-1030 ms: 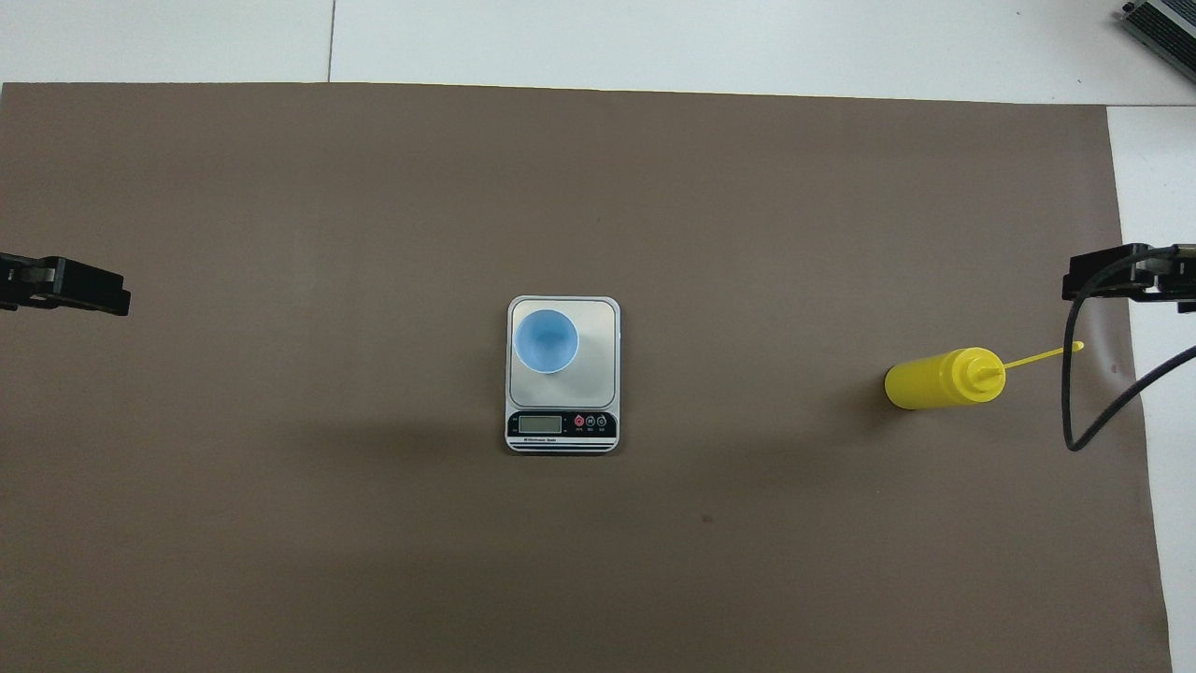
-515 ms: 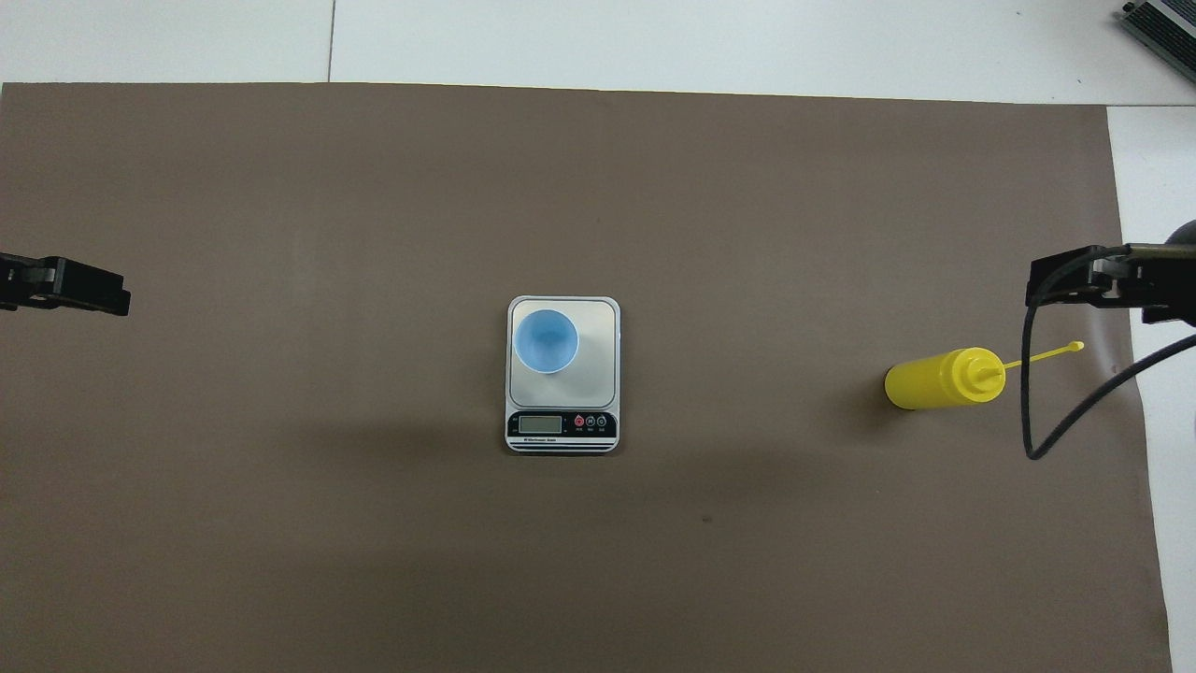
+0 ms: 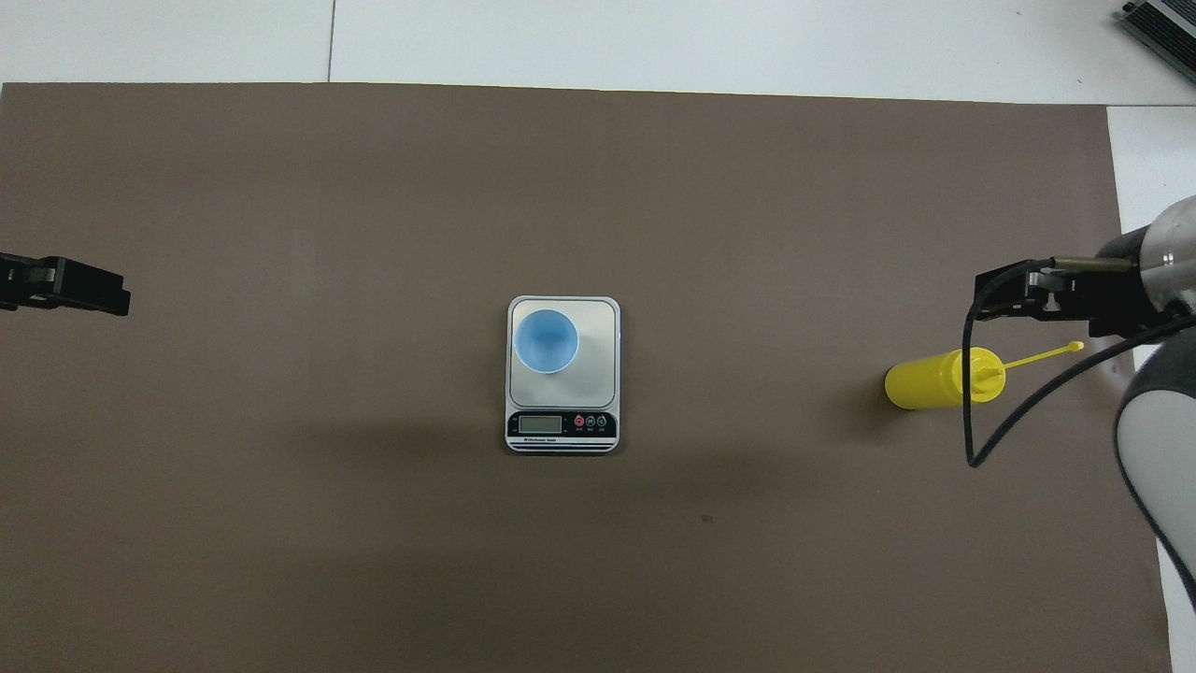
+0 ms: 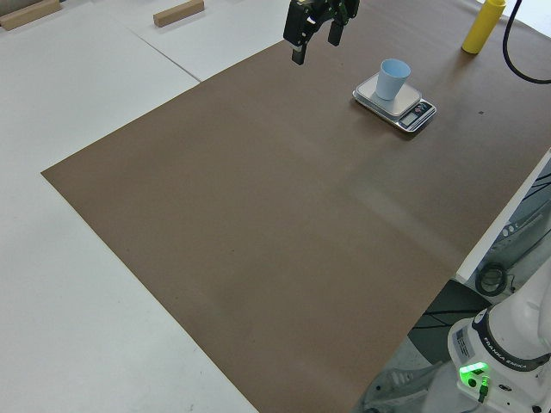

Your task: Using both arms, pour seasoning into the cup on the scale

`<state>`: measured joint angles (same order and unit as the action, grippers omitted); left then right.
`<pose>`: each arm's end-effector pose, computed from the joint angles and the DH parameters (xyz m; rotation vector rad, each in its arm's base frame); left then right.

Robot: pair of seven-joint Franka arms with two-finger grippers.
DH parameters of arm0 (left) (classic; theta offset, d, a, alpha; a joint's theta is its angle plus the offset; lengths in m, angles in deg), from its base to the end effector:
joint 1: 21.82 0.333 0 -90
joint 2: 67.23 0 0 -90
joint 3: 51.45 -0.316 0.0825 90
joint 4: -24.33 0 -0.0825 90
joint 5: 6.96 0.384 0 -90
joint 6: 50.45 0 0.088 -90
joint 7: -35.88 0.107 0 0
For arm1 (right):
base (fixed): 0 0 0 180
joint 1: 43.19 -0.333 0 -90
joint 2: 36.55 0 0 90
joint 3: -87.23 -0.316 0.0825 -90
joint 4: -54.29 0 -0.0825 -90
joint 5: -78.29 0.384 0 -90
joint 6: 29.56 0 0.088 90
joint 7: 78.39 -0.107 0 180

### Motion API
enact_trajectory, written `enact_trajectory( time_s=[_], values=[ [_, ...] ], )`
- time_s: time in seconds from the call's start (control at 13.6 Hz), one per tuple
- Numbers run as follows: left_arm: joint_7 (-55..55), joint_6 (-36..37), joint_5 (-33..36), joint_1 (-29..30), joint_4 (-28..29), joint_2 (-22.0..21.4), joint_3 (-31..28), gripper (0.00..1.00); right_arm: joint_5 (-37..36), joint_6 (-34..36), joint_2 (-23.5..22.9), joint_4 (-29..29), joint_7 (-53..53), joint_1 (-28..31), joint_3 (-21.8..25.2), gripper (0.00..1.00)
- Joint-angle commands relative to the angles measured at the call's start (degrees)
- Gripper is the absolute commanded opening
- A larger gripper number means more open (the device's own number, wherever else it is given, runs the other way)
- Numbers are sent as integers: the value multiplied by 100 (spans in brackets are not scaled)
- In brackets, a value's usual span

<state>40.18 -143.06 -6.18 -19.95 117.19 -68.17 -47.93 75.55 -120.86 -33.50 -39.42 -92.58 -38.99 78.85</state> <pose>0.5529 -0.0148 0.6140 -3.1224 0.1631 -0.0182 0.5386 0.0365 0.6248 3.0766 -0.2684 0.0299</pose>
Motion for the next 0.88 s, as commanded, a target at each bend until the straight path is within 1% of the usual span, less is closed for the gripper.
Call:
enact_trajectory(
  time_s=[0.0, 0.15, 0.81],
  values=[
    [-8, 15, -95, -11, 154, -161, -45, 100, 256, -12, 275, -244, 125, 195, 29, 100],
    [-8, 15, -95, -11, 162, -161, -36, 100, 248, -20, 301, -288, 338, 169, 29, 100],
    [-8, 15, -95, -11, 154, -161, -45, 100, 239, -81, 345, -367, 338, 116, 20, 100]
  ],
)
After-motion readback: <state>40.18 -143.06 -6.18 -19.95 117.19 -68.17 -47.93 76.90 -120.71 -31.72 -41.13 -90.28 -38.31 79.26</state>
